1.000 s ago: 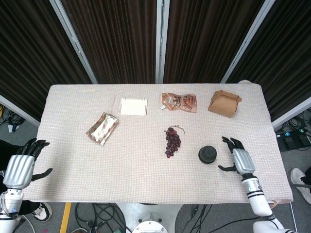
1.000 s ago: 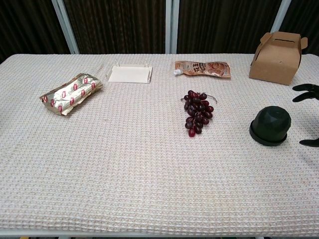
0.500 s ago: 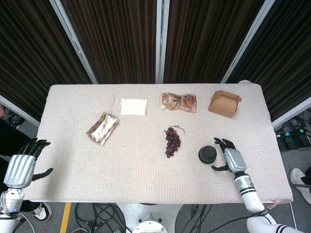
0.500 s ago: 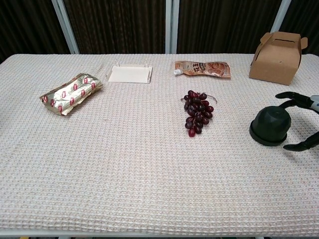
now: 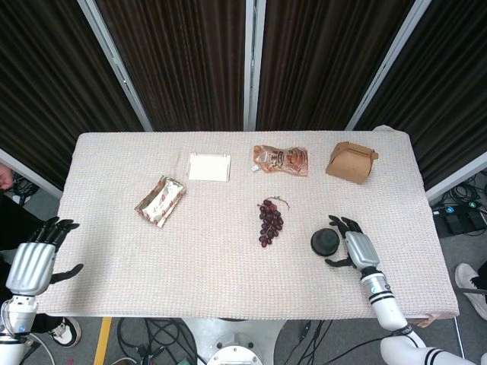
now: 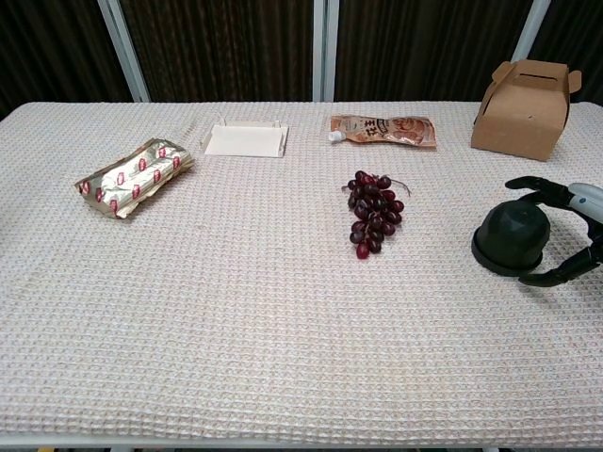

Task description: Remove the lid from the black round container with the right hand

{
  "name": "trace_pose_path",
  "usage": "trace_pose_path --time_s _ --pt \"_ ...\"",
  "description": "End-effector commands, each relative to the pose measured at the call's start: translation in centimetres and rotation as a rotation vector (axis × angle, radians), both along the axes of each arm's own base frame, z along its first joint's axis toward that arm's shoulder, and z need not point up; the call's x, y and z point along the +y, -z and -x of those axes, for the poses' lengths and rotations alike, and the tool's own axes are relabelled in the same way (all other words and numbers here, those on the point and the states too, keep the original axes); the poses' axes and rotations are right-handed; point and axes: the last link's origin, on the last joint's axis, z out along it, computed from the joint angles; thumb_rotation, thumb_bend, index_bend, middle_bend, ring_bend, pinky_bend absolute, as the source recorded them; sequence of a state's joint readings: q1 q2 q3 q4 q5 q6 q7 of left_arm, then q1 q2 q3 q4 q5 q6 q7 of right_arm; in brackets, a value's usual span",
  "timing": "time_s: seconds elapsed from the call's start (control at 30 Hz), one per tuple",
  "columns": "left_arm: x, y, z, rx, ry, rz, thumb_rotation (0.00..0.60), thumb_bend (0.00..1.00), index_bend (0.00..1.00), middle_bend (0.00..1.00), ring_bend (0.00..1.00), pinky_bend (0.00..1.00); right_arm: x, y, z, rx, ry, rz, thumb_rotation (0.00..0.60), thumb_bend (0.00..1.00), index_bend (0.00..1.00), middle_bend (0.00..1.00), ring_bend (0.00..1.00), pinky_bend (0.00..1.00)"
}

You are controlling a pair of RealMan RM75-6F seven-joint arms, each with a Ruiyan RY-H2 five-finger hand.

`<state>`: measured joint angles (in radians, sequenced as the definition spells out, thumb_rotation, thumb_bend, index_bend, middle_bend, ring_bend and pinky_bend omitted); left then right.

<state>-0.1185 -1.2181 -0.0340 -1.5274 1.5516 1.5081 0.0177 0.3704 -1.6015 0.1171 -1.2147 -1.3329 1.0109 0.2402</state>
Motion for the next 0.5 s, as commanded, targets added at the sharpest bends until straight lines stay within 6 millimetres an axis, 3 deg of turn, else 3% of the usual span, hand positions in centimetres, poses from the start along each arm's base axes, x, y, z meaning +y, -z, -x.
trace_pose_path --time_s 0.03,0.5 --pt "0.00 -0.02 0.05 -0.001 -0.002 0.000 0.600 0.04 0.24 0.19 0.12 0.27 -0.10 0.11 -0.05 -0.003 0.002 0.000 0.600 0.02 0.07 0.19 0.00 0.00" --pt "-0.03 -0.20 0.03 0.000 -0.002 0.001 0.600 0.04 0.24 0.19 0.12 0.28 -0.30 0.57 -0.21 -0.003 0.002 -0.019 0.600 0.02 0.07 0.22 0.00 0.00"
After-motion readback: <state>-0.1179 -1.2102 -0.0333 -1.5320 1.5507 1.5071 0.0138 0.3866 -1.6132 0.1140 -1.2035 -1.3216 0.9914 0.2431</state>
